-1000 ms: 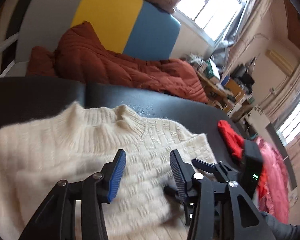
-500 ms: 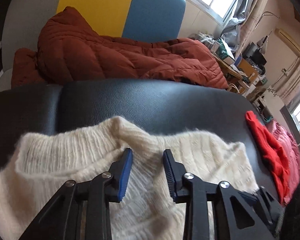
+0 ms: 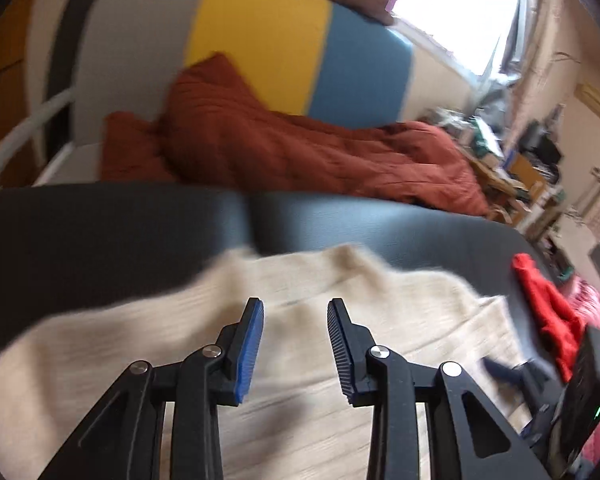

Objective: Fold clothes

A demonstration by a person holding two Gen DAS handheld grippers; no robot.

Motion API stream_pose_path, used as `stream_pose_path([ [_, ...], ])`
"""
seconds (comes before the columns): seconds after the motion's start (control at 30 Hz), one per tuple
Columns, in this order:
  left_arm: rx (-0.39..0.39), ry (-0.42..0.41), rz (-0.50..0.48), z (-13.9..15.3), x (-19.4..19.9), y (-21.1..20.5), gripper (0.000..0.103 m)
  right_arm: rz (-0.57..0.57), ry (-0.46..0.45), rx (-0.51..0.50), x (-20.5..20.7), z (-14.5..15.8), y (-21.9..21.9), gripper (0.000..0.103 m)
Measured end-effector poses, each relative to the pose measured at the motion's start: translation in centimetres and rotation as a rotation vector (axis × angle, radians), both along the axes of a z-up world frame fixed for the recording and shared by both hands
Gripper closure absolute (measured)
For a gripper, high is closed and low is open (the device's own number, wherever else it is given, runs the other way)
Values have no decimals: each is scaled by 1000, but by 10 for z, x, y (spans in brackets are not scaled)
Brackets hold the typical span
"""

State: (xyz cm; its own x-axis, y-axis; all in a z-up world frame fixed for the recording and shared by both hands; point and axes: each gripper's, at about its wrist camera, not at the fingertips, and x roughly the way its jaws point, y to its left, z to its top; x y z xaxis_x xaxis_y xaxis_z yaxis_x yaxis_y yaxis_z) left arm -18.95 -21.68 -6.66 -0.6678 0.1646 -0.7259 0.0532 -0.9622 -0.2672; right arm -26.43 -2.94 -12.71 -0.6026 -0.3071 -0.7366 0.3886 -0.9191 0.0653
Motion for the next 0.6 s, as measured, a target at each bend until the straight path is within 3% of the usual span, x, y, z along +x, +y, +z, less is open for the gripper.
stream_pose_path([
  [0.17,-66,-73,73,-18,6,-30,72,-3,2,14,0,0,-2,0],
  [0.4,-217,-63,161,-27,-8,-31,70,-8,2,26,1,-1,-4,0],
  [0.6,-174,-43,201,-28,-1,-39,70,-15,4,33,-1,-1,-3,0],
])
